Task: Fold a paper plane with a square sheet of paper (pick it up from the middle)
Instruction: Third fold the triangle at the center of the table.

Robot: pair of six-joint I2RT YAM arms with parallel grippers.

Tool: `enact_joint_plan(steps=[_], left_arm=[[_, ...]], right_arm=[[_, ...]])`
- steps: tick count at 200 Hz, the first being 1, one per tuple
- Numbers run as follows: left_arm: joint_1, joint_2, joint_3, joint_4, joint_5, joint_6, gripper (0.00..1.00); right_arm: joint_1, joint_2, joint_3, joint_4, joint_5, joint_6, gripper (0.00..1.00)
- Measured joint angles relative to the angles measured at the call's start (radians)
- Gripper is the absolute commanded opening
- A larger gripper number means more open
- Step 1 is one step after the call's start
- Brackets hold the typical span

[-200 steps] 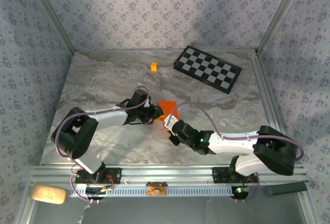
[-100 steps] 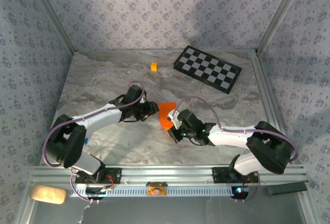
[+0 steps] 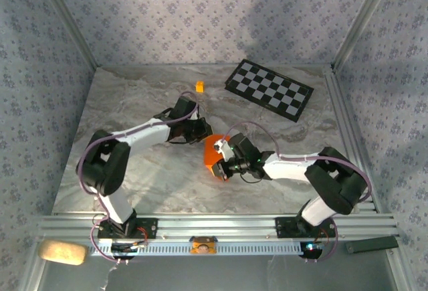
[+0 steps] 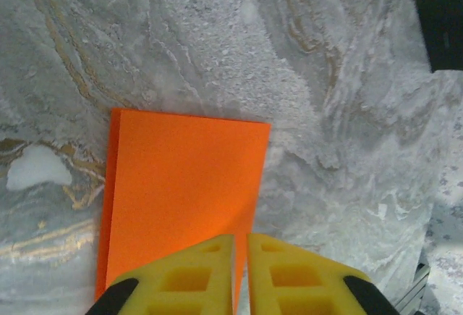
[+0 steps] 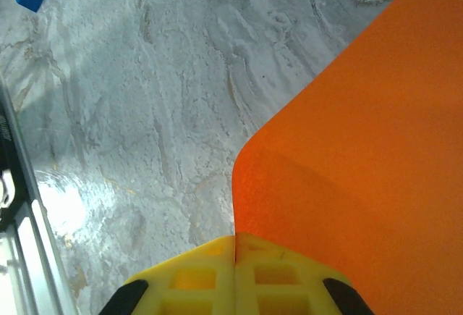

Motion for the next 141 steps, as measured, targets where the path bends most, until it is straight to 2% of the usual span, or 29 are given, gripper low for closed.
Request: enact_joint_plan(steps=[91,141], left_arm=[[0.001,0.201,0.047,0.006,0.064,0.056,0.08],[-0.003,0.21,0.077,-0.042,0.05,0.124,0.08]], right_arm=[[-0.035,0.058,0.01,0.037,-0.106,0.094,0.06],[-0.068,0.06,0.01,0.043,-0.128,0.12,0.06]])
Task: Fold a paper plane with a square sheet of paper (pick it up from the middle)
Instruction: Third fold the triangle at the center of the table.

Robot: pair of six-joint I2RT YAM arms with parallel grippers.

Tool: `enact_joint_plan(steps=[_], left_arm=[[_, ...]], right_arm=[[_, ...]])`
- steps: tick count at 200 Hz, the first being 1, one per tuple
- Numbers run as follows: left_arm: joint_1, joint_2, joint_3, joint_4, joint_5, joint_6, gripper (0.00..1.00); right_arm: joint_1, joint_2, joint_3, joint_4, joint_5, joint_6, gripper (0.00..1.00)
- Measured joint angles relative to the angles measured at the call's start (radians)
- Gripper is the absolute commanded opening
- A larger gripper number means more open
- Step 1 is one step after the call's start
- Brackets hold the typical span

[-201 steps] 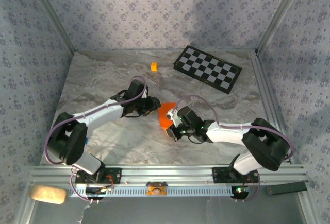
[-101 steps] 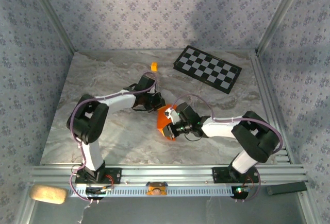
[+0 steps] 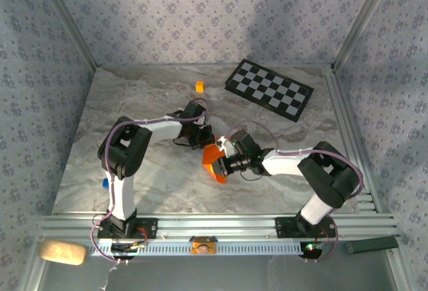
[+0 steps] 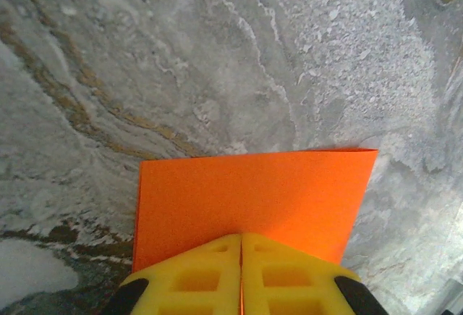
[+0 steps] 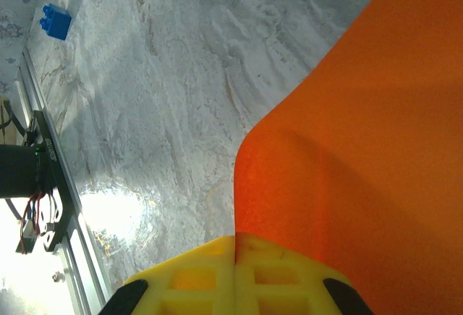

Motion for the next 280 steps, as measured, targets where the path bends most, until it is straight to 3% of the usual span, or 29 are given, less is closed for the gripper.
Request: enact_joint_plan(steps=[107,280], left_arm=[[-0.012,0.0,0.008,-0.016,-0.018,0.032,0.06],[-0.012,-0.002,0.002,-0.008,-0.022,0.012,0.06]], right_arm=[[-0.089,0.019,0.027,-0.09,0.003,-0.001,0.07],[-0.092,0.027,0.049,-0.162,0.089,-0.008,0.07]])
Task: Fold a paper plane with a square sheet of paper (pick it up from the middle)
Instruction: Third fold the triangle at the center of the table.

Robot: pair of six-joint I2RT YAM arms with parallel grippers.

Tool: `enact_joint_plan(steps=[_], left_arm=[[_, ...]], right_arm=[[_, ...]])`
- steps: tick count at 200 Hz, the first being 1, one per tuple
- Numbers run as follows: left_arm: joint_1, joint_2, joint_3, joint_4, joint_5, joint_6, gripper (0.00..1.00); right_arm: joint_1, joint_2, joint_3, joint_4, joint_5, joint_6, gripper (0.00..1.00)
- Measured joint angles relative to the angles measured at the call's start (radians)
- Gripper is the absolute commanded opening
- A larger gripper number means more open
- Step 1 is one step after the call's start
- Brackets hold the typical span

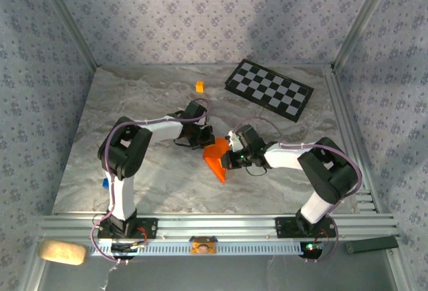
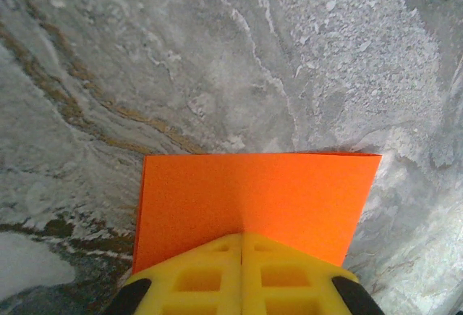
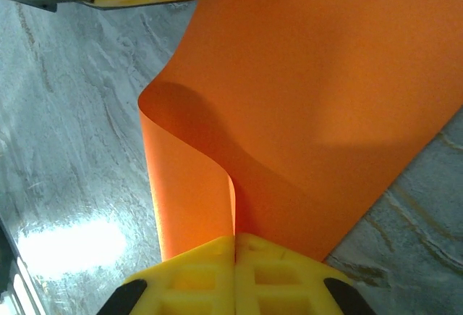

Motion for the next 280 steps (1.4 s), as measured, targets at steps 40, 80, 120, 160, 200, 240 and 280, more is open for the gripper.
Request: enact_joint_plan(steps=[40,80,120,160,200,240,280], left_arm=[[0.0,0.0,0.0,0.0,0.0,-0.007,0.06],[-0.001,-0.001,0.0,0.0,-0.001,-0.007,0.06],[-0.003,-0.006,-0.01,0.011,-0.003,-0.011,0.06],[-0.005,-0.008,-0.013,0.012,-0.008,-0.014,0.06],[-0.005,-0.008,-0.013,0.012,-0.008,-0.014,0.06],[-0.005,-0.008,-0.013,0.012,-0.008,-0.015,0.06],[-0.005,-0.008,-0.013,0.012,-0.008,-0.015,0.06]], right_arm=[[0.005,0.0,0.0,-0.013,0.012,0.0,0.07],[0.007,-0.004,0.0,-0.018,0.017,0.0,0.07],[0.016,-0.004,0.0,-0.018,0.014,0.001,0.07],[0.025,-0.004,0.0,-0.018,0.017,0.001,0.07],[0.028,-0.004,0.0,-0.022,0.035,0.001,0.07],[0.028,-0.004,0.0,-0.03,0.053,0.001,0.07],[0.028,-0.004,0.0,-0.032,0.053,0.001,0.07]])
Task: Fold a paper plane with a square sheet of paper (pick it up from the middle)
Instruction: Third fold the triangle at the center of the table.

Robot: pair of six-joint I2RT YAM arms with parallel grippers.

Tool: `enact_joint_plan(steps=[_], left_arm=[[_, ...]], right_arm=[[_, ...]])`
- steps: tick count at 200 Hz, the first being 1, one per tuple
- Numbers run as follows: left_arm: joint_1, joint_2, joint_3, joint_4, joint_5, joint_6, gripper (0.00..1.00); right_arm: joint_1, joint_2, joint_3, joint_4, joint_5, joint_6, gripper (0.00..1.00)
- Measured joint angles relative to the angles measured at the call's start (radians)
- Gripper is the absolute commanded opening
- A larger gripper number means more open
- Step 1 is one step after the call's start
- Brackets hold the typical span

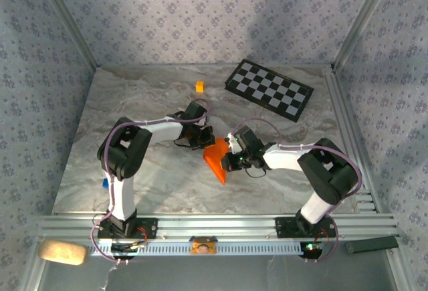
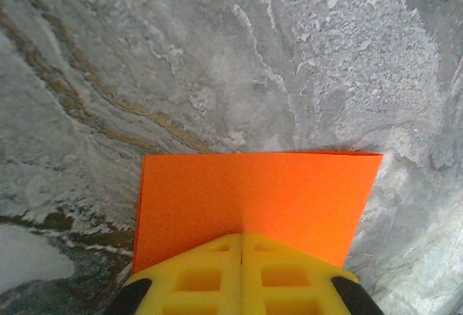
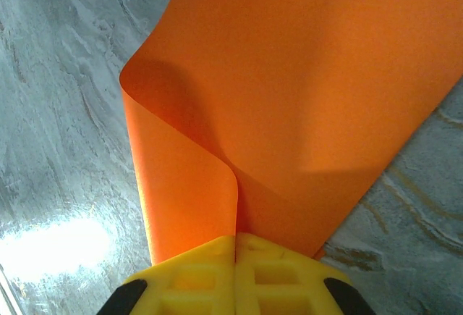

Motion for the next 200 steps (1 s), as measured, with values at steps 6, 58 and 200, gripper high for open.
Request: enact_joint_plan(steps=[6,58,200], left_arm=[[0.0,0.0,0.0,0.0,0.0,0.0,0.05],[0.0,0.0,0.0,0.0,0.0,0.0,0.05],[0.0,0.0,0.0,0.0,0.0,-0.002,0.05]], right_arm=[[0.0,0.0,0.0,-0.001,0.0,0.0,0.07],[0.003,0.001,0.0,-0.002,0.008,0.0,0.07],[0.006,0.007,0.003,-0.006,0.015,0.0,0.07]])
